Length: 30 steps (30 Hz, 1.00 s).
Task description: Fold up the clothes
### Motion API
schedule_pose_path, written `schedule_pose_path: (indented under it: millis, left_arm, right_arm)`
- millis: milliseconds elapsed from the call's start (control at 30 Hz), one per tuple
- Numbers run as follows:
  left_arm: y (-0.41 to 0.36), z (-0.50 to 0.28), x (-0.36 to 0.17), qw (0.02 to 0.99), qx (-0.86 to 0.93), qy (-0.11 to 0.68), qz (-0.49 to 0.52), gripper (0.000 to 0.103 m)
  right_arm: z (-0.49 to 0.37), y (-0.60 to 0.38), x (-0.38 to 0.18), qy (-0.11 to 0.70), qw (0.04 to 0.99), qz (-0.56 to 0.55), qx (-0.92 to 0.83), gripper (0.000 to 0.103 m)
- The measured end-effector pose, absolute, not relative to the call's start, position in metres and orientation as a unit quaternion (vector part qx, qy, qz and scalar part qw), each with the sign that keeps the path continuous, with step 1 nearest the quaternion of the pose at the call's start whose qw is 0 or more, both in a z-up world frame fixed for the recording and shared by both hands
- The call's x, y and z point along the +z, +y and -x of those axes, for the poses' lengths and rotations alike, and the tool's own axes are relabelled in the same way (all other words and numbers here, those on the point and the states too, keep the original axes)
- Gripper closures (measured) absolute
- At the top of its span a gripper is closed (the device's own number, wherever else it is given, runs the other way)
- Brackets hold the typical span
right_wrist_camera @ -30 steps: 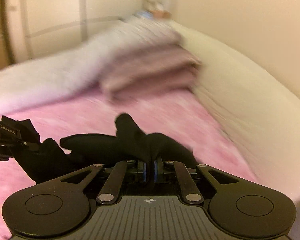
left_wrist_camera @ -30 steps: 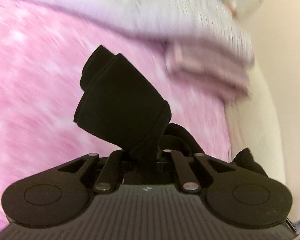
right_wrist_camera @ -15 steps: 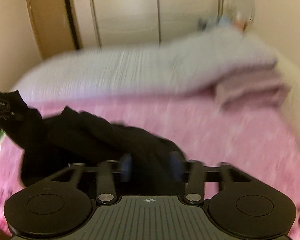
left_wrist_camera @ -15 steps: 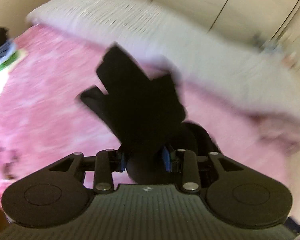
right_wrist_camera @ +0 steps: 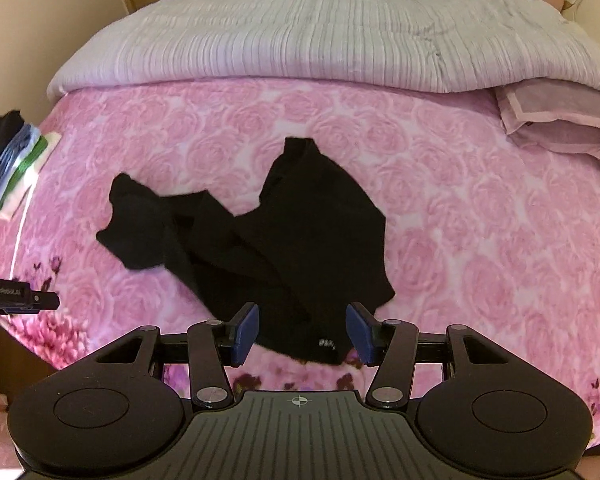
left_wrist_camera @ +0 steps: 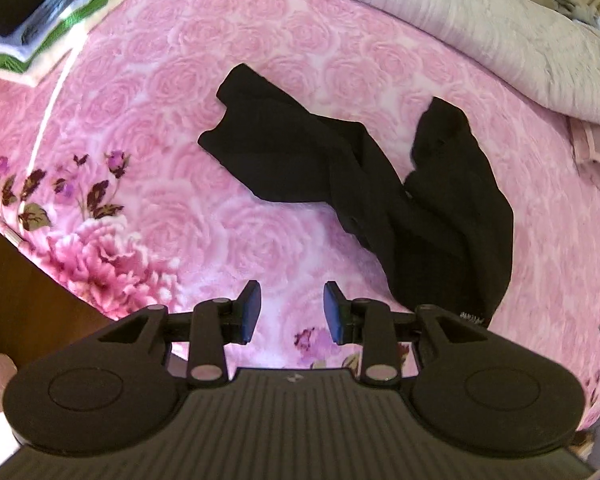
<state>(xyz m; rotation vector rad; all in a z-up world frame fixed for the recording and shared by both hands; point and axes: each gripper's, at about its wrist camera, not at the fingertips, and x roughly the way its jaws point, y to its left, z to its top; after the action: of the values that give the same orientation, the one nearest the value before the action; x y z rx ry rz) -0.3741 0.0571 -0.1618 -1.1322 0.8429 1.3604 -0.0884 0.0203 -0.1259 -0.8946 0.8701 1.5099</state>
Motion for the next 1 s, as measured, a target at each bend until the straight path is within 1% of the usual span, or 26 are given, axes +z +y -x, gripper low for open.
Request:
schedule_pose_path:
  millis: [33, 200, 367, 400, 533, 733, 1000]
  left_arm:
    - [0.053, 0.371, -0.159, 0.561, 0.578, 0.359, 0.472, 0.074]
    - [0.022, 0.342, -0.143, 0.578, 0.589, 0.365, 0.432, 0.074]
    - [-0.023, 0.305, -0.131, 0.589, 0.593, 0.374, 0.402, 0.073]
    - [-0.033, 0.298, -0.130, 0.591, 0.592, 0.375, 0.400, 0.072]
    - [-0.068, 0.276, -0.127, 0.598, 0.589, 0.381, 0.387, 0.071]
    - [-0.109, 0.257, -0.117, 0.602, 0.595, 0.375, 0.378, 0.070]
    - [-0.141, 0.251, -0.097, 0.605, 0.609, 0.362, 0.364, 0.070]
  right_arm:
    - [0.090, 0.017, -0.128, 0.376, 0.550, 0.380, 0.642, 0.051]
    - [0.091, -0.019, -0.135, 0.362, 0.525, 0.408, 0.653, 0.051]
    - [0.066, -0.054, -0.144, 0.373, 0.523, 0.415, 0.644, 0.051]
    - [0.060, -0.061, -0.144, 0.376, 0.523, 0.415, 0.643, 0.051]
    - [0.045, -0.089, -0.143, 0.376, 0.522, 0.414, 0.644, 0.051]
    - [0.030, -0.120, -0.137, 0.367, 0.522, 0.406, 0.654, 0.051]
    - [0.028, -0.143, -0.128, 0.356, 0.515, 0.397, 0.671, 0.051]
